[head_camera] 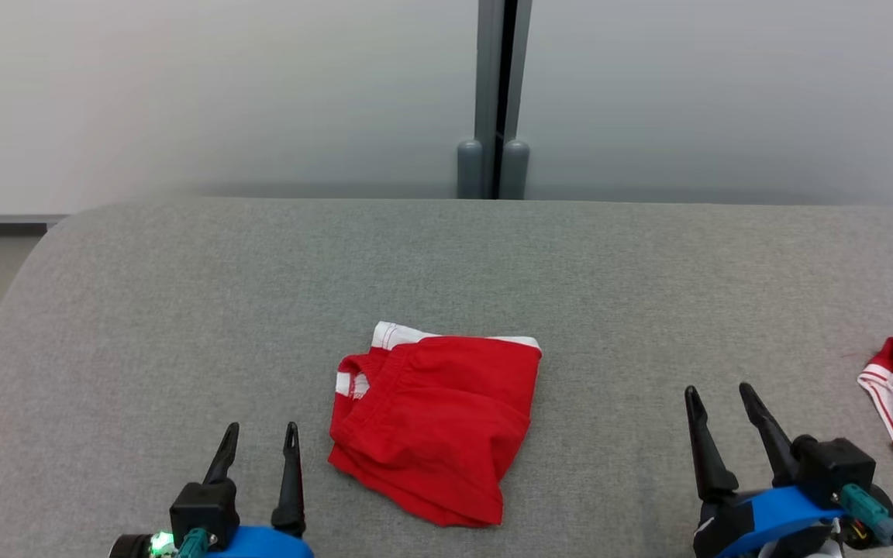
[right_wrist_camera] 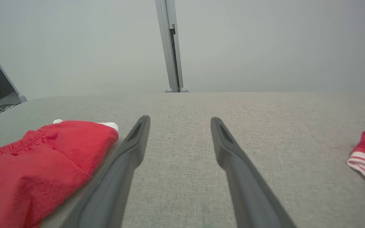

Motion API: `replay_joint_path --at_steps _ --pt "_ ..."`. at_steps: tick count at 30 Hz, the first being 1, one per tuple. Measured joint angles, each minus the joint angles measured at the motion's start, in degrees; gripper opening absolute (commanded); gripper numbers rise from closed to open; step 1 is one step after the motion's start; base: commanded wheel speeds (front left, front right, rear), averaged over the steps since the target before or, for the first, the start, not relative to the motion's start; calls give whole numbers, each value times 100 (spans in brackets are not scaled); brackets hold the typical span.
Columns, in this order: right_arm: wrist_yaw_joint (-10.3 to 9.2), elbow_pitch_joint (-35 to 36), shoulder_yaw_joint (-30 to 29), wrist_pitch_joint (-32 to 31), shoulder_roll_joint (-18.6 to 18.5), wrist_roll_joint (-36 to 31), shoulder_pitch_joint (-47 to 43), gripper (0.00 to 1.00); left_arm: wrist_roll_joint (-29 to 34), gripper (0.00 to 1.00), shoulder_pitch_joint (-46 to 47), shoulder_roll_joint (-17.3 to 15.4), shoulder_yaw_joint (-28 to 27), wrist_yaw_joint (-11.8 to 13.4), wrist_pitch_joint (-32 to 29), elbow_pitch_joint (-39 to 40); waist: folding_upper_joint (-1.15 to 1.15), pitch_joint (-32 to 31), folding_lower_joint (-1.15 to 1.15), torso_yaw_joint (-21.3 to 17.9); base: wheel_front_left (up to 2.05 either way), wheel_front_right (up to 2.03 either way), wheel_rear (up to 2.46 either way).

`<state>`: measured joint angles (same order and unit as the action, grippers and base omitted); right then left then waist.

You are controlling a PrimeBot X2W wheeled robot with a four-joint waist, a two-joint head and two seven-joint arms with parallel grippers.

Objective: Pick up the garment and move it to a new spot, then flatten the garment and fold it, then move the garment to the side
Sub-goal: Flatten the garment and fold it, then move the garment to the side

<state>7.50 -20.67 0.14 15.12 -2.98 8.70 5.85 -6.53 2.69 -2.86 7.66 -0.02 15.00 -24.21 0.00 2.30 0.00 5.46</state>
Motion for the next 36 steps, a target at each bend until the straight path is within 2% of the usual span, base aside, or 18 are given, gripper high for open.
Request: replay_joint_path --at_steps 9,14,16,20,26,36 --pt "0 -363 242 -1 7 3 -317 100 145 100 -302 -1 -149 20 0 -138 0 -244 -1 -403 0 0 0" --pt "-1 -435 385 -1 4 160 -333 100 148 100 -319 -2 -156 15 0 -134 0 -238 0 -436 0 0 0" --pt "-1 -468 631 0 1 313 -318 100 140 100 -297 -1 -126 1 -1 -119 -1 -193 -1 -403 0 0 0" --pt "-1 -755 1215 -1 22 605 -76 100 71 100 -186 -3 -2 -42 0 -76 0 -49 0 -281 0 0 0" --pt "-1 -1299 1815 -1 16 1334 779 100 26 100 39 -1 191 -132 0 -99 0 250 1 99 0 0 0" --pt "-1 -2611 2236 1 15 2009 1603 100 -48 100 180 -4 267 -200 0 -125 0 638 1 852 0 0 0"
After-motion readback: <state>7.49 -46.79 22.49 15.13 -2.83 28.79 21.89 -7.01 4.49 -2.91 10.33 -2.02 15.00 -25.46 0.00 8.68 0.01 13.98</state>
